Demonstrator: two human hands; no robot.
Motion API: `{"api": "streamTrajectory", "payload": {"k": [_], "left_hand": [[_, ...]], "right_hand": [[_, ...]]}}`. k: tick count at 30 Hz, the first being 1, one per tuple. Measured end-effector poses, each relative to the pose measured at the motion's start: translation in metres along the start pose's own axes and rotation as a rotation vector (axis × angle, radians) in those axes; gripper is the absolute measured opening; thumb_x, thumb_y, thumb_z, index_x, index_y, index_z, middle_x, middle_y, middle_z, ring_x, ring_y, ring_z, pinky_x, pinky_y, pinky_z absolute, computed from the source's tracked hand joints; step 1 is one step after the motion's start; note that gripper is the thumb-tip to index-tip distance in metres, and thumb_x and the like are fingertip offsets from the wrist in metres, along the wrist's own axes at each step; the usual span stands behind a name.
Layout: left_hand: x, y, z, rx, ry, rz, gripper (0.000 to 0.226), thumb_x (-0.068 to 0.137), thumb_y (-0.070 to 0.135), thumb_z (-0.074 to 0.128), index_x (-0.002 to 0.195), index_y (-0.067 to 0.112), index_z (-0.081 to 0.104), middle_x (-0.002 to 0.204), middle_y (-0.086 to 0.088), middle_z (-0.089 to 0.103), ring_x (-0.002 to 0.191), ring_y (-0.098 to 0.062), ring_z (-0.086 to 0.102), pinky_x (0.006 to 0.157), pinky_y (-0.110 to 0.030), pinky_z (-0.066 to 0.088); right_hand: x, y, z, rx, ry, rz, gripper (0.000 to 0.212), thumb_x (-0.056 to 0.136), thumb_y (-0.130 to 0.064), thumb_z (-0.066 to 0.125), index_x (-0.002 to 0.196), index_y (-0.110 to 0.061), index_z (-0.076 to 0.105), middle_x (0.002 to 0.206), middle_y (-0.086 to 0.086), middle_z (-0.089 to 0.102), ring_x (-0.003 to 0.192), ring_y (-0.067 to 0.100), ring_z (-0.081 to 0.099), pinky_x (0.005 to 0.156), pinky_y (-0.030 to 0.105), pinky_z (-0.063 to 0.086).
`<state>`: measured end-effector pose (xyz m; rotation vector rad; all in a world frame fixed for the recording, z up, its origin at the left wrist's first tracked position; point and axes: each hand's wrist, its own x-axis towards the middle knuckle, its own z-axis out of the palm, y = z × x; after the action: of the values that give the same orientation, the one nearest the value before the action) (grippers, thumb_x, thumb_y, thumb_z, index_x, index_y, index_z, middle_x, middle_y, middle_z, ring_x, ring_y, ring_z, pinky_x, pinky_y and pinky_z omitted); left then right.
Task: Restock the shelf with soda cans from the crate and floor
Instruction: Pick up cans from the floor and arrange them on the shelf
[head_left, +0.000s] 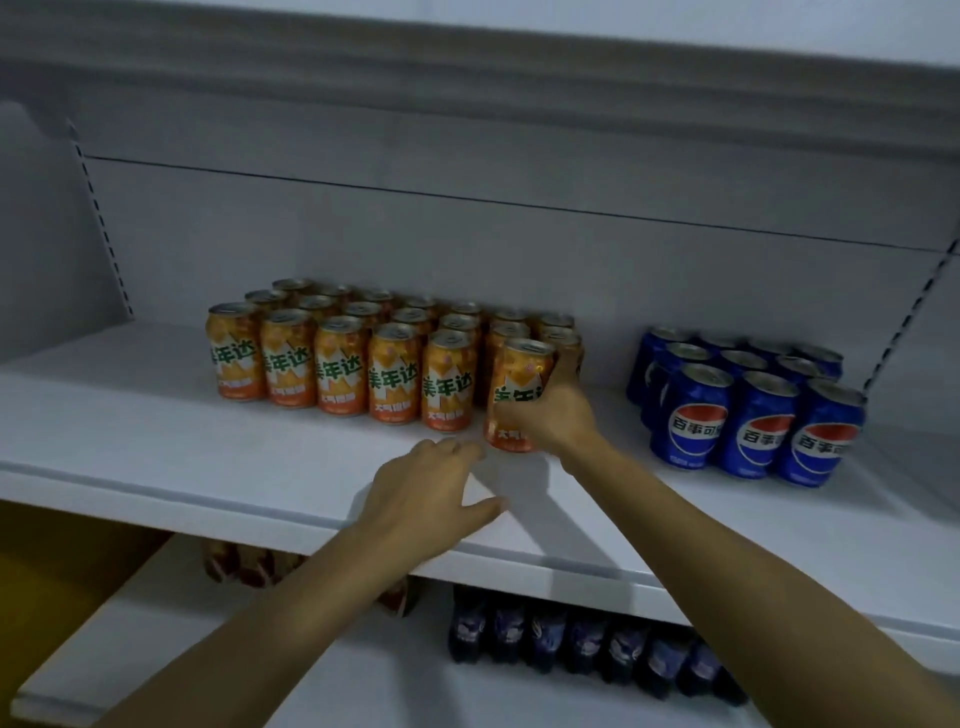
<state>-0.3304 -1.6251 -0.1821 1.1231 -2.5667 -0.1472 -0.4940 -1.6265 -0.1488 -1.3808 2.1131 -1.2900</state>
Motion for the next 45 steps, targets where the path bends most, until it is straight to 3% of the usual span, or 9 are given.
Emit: {"api": "streamTrajectory", "payload": {"k": [6, 9, 14, 17, 22, 29, 34, 40, 45], "left_hand": [[0.019, -0.019, -0.01, 0.108, -0.107, 0.138, 0.05, 0.089, 0.055, 0.051, 0.132, 0.03, 0.047, 0.129, 0.007, 0.053, 0.118, -0.017, 0.047, 0.085, -0.032, 0.043], [0.024, -0.027, -0.011, 0.107, -0.156, 0.159, 0.053, 0.089, 0.055, 0.05, 0.135, 0.03, 0.045, 0.133, 0.006, 0.05, 0.122, -0.017, 0.044, 0.085, -0.032, 0.041], [0.032, -0.038, -0.009, 0.117, -0.258, 0.189, 0.051, 0.089, 0.055, 0.05, 0.132, 0.026, 0.047, 0.129, 0.002, 0.05, 0.119, -0.02, 0.043, 0.078, -0.031, 0.036], [0.036, -0.04, -0.009, 0.088, -0.284, 0.22, 0.05, 0.088, 0.054, 0.051, 0.129, 0.025, 0.05, 0.126, 0.002, 0.052, 0.117, -0.02, 0.046, 0.079, -0.031, 0.038], [0.039, -0.045, -0.008, 0.058, -0.269, 0.287, 0.047, 0.086, 0.054, 0.053, 0.123, 0.026, 0.054, 0.123, 0.004, 0.055, 0.113, -0.019, 0.049, 0.078, -0.032, 0.042], [0.047, -0.04, -0.014, 0.053, -0.262, 0.352, 0.051, 0.084, 0.055, 0.056, 0.124, 0.023, 0.055, 0.122, 0.002, 0.058, 0.107, -0.019, 0.055, 0.082, -0.036, 0.05], [0.05, 0.01, -0.018, 0.111, -0.25, 0.44, 0.055, 0.086, 0.057, 0.055, 0.131, 0.026, 0.05, 0.127, -0.001, 0.056, 0.112, -0.022, 0.054, 0.08, -0.034, 0.049], [0.015, 0.124, -0.007, 0.074, -0.255, 0.583, 0.055, 0.087, 0.056, 0.054, 0.132, 0.025, 0.048, 0.13, 0.0, 0.056, 0.115, -0.023, 0.054, 0.086, -0.035, 0.046], [-0.056, 0.227, 0.033, 0.007, -0.305, 0.718, 0.047, 0.087, 0.051, 0.053, 0.127, 0.026, 0.051, 0.119, 0.0, 0.061, 0.105, -0.022, 0.057, 0.073, -0.03, 0.04]], "right_hand": [[0.036, 0.012, 0.035, -0.121, 0.062, 0.048, 0.087, 0.058, -0.049, 0.077, 0.132, -0.027, 0.037, 0.125, -0.003, 0.058, 0.113, 0.018, 0.058, 0.084, 0.024, 0.043], [0.039, 0.01, 0.043, -0.102, 0.096, 0.015, 0.087, 0.063, -0.043, 0.079, 0.136, -0.025, 0.036, 0.126, -0.01, 0.055, 0.116, 0.009, 0.053, 0.088, 0.019, 0.038], [0.026, 0.011, 0.043, -0.014, 0.151, 0.031, 0.084, 0.069, -0.036, 0.081, 0.137, -0.024, 0.034, 0.134, 0.0, 0.054, 0.123, 0.02, 0.051, 0.099, 0.031, 0.042], [0.025, 0.01, 0.043, -0.012, 0.155, 0.053, 0.081, 0.068, -0.029, 0.083, 0.135, -0.022, 0.037, 0.132, 0.0, 0.055, 0.122, 0.019, 0.052, 0.094, 0.028, 0.041], [0.029, 0.0, 0.055, -0.093, 0.173, 0.084, 0.078, 0.067, -0.037, 0.082, 0.132, -0.024, 0.04, 0.126, -0.004, 0.056, 0.115, 0.012, 0.054, 0.097, 0.031, 0.045], [0.009, -0.013, 0.031, -0.269, 0.129, 0.153, 0.075, 0.066, -0.051, 0.077, 0.129, -0.021, 0.049, 0.123, 0.002, 0.062, 0.114, 0.021, 0.06, 0.089, 0.03, 0.05], [-0.043, -0.006, -0.039, -0.506, 0.078, 0.315, 0.085, 0.079, -0.042, 0.073, 0.145, -0.008, 0.03, 0.143, 0.013, 0.044, 0.127, 0.03, 0.046, 0.097, 0.036, 0.042], [-0.139, 0.02, -0.133, -0.667, 0.117, 0.49, 0.08, 0.078, -0.048, 0.073, 0.141, -0.013, 0.038, 0.141, 0.006, 0.048, 0.124, 0.027, 0.048, 0.1, 0.038, 0.043], [-0.261, 0.061, -0.202, -0.672, 0.116, 0.671, 0.078, 0.08, -0.051, 0.069, 0.141, -0.012, 0.037, 0.143, 0.008, 0.045, 0.125, 0.026, 0.047, 0.097, 0.036, 0.042]]}}
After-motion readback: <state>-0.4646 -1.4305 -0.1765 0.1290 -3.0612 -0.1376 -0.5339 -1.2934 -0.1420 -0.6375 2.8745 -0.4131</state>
